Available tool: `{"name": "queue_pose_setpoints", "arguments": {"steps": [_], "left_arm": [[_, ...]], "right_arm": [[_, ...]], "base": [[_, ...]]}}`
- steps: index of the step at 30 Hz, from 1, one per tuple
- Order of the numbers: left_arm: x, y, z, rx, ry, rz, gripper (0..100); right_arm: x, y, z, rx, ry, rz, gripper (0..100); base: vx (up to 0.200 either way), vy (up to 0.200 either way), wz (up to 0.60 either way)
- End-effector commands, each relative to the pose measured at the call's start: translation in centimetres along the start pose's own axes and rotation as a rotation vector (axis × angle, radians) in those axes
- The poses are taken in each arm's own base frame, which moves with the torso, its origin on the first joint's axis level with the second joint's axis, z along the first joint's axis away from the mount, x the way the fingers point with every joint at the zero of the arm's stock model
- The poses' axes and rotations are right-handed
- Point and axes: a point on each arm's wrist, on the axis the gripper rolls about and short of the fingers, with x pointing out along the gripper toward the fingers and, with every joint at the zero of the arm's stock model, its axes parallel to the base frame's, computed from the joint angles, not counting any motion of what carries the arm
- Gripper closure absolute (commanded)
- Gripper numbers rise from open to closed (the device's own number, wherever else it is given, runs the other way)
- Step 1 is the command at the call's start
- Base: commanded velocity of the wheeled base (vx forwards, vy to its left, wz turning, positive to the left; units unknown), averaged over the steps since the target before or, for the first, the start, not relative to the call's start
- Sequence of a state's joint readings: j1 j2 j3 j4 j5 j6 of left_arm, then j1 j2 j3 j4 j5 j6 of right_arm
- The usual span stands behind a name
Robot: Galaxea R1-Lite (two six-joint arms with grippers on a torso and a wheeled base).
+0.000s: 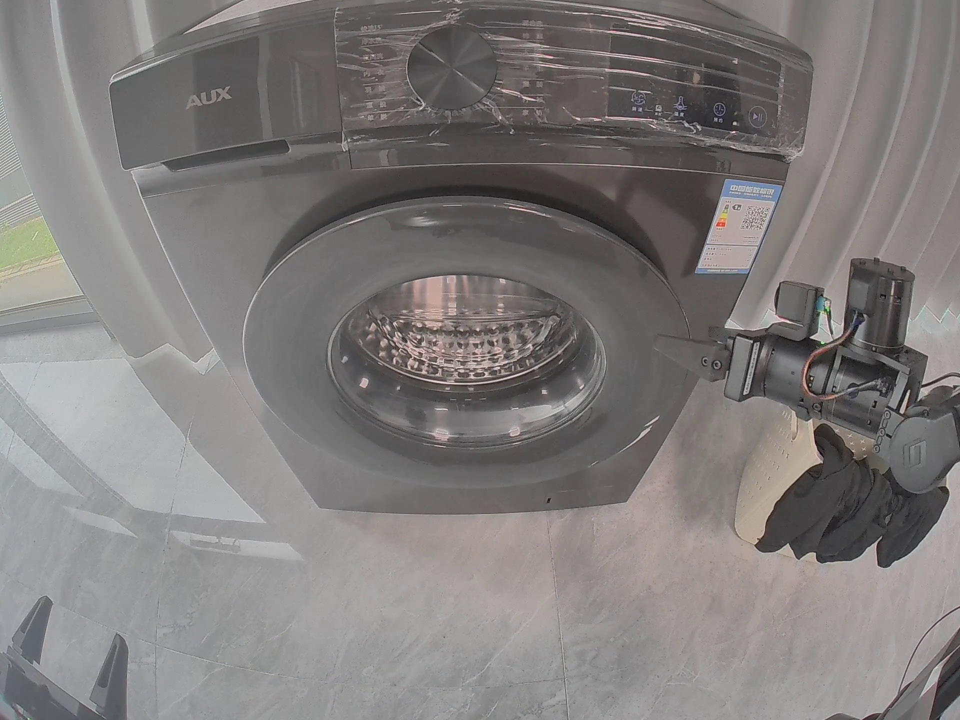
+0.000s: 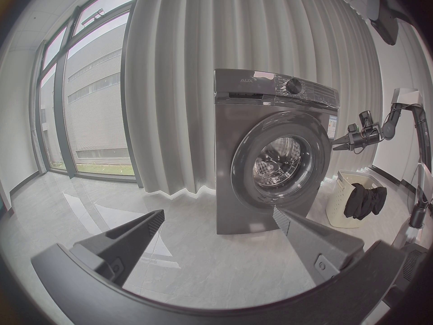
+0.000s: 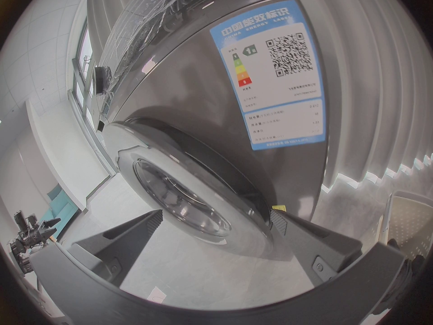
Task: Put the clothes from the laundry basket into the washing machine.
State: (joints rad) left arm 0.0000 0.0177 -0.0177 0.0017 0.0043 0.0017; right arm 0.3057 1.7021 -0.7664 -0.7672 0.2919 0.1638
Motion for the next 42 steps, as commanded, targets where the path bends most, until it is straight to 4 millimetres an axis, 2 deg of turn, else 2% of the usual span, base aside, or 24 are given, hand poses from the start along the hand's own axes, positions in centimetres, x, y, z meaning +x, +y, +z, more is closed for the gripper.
{"name": "queue_pose_setpoints", "arguments": {"steps": [1, 5, 16, 30, 32, 37, 42], "left_arm": [[0.0, 0.0, -0.5, 0.0, 0.0, 0.0, 0], [0.0, 0.0, -0.5, 0.0, 0.0, 0.0, 0], [0.0, 0.0, -0.5, 0.0, 0.0, 0.0, 0], [0.0, 0.0, -0.5, 0.0, 0.0, 0.0, 0], [0.0, 0.0, -0.5, 0.0, 0.0, 0.0, 0], [0.0, 0.0, -0.5, 0.0, 0.0, 0.0, 0], [0.0, 0.0, -0.5, 0.0, 0.0, 0.0, 0]], "right_arm": [[1.2, -0.2, 0.0, 0.0, 0.004, 0.004, 0], [1.5, -0.2, -0.2, 0.003, 0.011, 0.008, 0], [1.8, 1.2, -0.9, 0.002, 0.04, 0.06, 0], [-1.3, 2.2, -0.8, -0.007, 0.025, 0.078, 0], [-2.4, 2.5, -0.7, -0.008, 0.02, 0.093, 0], [-3.0, 2.6, -1.8, -0.002, 0.056, 0.111, 0], [-3.2, 3.6, -2.7, 0.003, 0.084, 0.151, 0]], "base": [[0.0, 0.0, 0.0], [0.0, 0.0, 0.0], [0.0, 0.0, 0.0], [0.0, 0.0, 0.0], [0.0, 0.0, 0.0], [0.0, 0.0, 0.0], [0.0, 0.0, 0.0]]}}
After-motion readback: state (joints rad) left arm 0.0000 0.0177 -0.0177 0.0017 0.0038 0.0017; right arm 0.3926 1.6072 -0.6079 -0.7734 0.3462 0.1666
